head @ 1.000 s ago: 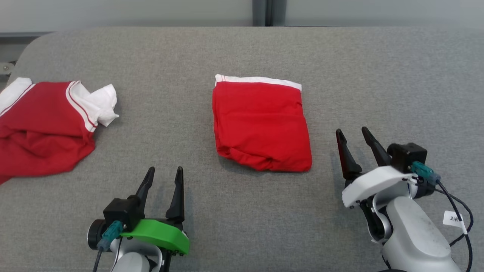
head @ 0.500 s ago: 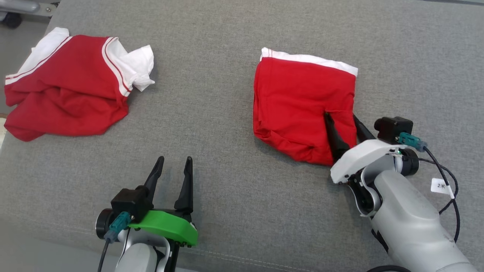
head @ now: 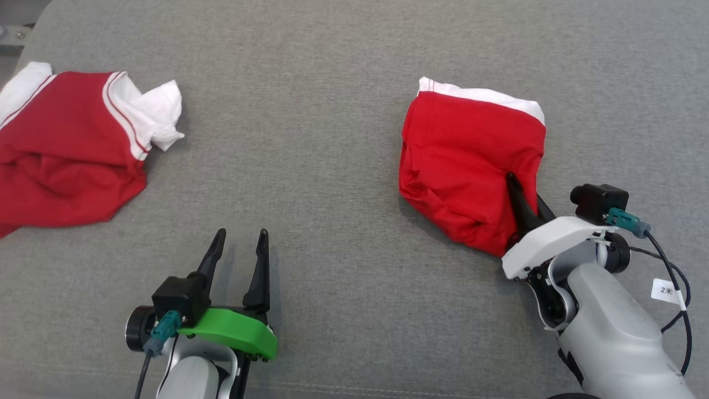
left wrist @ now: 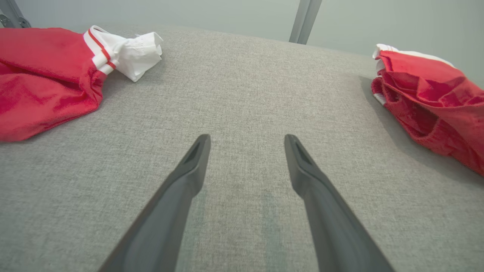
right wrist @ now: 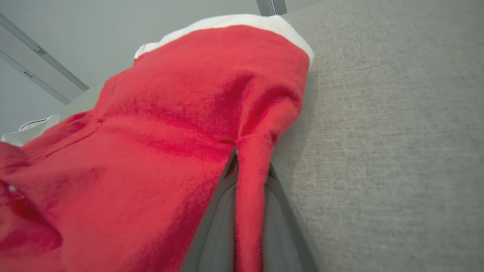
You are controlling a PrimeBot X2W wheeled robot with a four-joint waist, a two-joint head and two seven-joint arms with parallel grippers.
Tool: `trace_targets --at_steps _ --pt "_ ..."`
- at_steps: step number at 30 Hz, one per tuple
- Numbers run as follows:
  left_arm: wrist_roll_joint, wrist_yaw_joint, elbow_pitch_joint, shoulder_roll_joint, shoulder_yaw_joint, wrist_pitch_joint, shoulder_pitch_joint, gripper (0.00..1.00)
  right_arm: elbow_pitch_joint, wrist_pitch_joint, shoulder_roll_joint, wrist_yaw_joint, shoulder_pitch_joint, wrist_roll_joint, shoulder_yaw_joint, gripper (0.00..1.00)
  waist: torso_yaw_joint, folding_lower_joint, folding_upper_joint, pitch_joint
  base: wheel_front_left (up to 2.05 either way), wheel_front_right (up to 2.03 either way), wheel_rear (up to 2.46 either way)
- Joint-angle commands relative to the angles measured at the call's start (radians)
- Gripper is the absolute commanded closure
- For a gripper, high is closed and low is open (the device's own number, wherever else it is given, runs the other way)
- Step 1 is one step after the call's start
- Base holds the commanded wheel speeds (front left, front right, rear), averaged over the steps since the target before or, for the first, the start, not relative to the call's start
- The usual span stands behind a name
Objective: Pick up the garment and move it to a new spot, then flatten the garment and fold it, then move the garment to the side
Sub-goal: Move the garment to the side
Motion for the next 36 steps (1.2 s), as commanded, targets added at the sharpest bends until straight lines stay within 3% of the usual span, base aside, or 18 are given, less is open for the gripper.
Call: trace_targets --at_steps 1,7,8,15,19,27,30,36 --pt "0.014 -0.007 0.003 0.004 0.009 0.0 0.004 0.0 0.004 0.002 -0.002 -0.002 0.039 -0.004 -0.01 1.0 -0.143 0.0 0.0 -0.068 0.0 0.0 0.0" --pt "0.045 -0.027 0.013 0.004 0.03 0.0 0.012 0.0 -0.015 0.002 0.018 -0.002 0.093 -0.018 -0.005 1.0 -0.35 0.0 0.0 -0.112 0.0 0.0 0.0" --pt "0.045 -0.027 0.013 0.004 0.03 0.0 0.012 0.0 -0.015 0.002 0.018 -0.002 0.093 -0.018 -0.005 1.0 -0.35 0.0 0.0 -0.112 0.0 0.0 0.0" --pt "0.067 -0.046 0.012 0.004 0.023 0.0 -0.014 0.0 -0.043 0.001 0.028 -0.002 0.129 -0.018 0.039 1.0 -0.545 0.0 0.0 -0.119 0.0 0.0 0.0" --pt "0.08 -0.052 0.012 0.005 0.009 0.0 -0.03 0.0 -0.062 0.001 0.033 -0.002 0.127 -0.008 0.063 1.0 -0.603 0.0 0.0 -0.094 0.0 0.0 0.0" --pt "0.132 -0.061 0.032 0.006 -0.017 0.0 -0.085 0.0 -0.092 0.0 0.056 -0.002 0.037 -0.032 0.098 1.0 -0.613 0.0 0.0 0.005 0.0 0.0 0.0" --pt "0.167 -0.063 0.04 0.008 -0.015 0.0 -0.118 0.0 -0.093 0.0 0.051 -0.002 -0.024 -0.056 0.104 1.0 -0.58 0.0 0.0 0.064 0.0 0.0 0.0" --pt "0.234 -0.066 0.026 0.034 -0.011 0.0 -0.194 0.0 -0.022 0.0 -0.025 -0.002 -0.227 -0.123 0.1 1.0 -0.487 0.0 0.0 0.2 0.0 0.0 0.0"
